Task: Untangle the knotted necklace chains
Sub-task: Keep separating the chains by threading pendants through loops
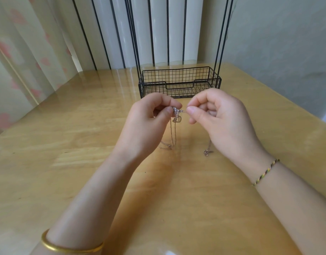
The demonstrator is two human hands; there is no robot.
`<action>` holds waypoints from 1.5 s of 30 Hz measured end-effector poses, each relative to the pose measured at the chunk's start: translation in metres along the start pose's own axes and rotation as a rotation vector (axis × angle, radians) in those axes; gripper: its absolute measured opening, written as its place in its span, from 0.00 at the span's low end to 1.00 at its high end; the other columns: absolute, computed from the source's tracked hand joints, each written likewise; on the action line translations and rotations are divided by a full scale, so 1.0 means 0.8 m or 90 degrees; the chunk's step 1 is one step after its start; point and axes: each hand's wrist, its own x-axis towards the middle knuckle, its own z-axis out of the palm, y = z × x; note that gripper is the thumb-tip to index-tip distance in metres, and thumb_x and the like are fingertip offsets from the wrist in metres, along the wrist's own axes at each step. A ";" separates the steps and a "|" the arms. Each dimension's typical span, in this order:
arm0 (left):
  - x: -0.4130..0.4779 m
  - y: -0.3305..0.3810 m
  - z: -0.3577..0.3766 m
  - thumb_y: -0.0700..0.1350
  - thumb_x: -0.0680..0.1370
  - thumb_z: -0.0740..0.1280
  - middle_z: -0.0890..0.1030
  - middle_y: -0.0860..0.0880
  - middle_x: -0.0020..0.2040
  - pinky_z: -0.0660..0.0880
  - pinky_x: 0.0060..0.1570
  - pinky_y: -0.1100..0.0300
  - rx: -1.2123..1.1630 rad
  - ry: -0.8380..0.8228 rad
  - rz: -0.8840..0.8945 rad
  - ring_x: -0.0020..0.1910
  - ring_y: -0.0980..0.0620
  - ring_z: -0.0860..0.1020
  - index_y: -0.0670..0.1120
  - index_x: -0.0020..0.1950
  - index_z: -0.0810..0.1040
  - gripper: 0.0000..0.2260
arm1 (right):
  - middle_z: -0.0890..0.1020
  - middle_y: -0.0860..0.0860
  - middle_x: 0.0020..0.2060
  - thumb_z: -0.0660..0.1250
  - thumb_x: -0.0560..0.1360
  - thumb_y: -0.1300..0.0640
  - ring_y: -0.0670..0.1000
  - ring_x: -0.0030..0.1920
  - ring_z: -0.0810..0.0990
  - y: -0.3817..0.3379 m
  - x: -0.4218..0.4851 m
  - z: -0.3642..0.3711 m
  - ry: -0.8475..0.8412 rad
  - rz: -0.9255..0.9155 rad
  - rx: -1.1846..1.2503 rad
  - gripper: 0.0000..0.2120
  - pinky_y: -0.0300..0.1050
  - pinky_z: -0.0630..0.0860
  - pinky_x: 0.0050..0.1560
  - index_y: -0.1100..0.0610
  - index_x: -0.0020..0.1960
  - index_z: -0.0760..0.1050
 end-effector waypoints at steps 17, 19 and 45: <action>0.001 -0.001 0.002 0.35 0.80 0.60 0.79 0.53 0.37 0.71 0.35 0.71 -0.002 0.021 -0.008 0.31 0.62 0.75 0.45 0.46 0.77 0.09 | 0.72 0.43 0.29 0.70 0.72 0.62 0.40 0.29 0.70 0.001 -0.002 0.001 -0.069 0.005 -0.134 0.06 0.31 0.67 0.33 0.52 0.46 0.78; 0.001 -0.001 0.002 0.34 0.80 0.60 0.79 0.52 0.37 0.72 0.36 0.70 -0.009 0.024 -0.007 0.31 0.62 0.75 0.45 0.46 0.76 0.09 | 0.75 0.43 0.33 0.68 0.74 0.61 0.39 0.29 0.71 0.001 -0.001 0.001 -0.092 0.030 -0.108 0.05 0.31 0.67 0.32 0.52 0.46 0.78; 0.001 0.001 -0.007 0.38 0.76 0.66 0.82 0.46 0.39 0.73 0.34 0.61 0.071 0.000 -0.063 0.31 0.60 0.72 0.46 0.44 0.80 0.04 | 0.78 0.49 0.26 0.62 0.77 0.63 0.44 0.24 0.71 0.003 0.001 -0.004 0.061 0.032 0.021 0.05 0.35 0.68 0.30 0.56 0.46 0.75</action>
